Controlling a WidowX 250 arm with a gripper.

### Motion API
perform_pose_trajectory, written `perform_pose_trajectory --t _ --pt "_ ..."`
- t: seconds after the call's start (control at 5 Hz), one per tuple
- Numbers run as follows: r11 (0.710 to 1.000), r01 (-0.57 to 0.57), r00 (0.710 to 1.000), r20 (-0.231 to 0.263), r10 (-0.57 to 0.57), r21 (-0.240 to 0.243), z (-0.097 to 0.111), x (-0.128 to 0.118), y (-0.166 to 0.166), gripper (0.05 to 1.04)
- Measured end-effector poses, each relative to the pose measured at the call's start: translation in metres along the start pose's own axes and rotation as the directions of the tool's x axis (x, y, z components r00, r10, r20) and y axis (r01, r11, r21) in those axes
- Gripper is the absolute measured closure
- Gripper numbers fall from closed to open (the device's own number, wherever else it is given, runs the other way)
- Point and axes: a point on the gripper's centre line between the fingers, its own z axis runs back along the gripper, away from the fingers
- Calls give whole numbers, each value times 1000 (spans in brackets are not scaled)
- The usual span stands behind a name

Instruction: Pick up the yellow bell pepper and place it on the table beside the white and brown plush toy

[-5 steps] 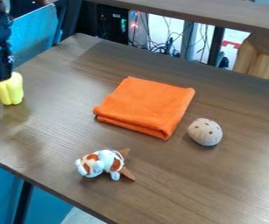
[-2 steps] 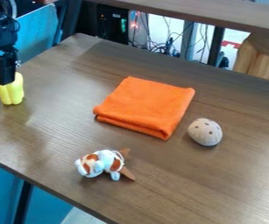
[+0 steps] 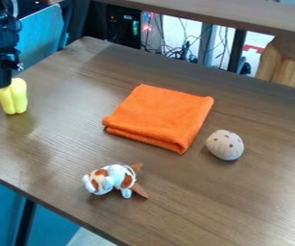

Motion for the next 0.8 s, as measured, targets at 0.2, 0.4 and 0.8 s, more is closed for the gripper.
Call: perform_pose_trajectory --t 0.2,0.4,0.8 --pt "1000 -11 1000 -2 11 -14 2 0 -2 979" --pt "999 -26 999 21 27 -46 12 4 -4 988" --pt "994 79 994 81 -73 -80 31 7 -15 988"
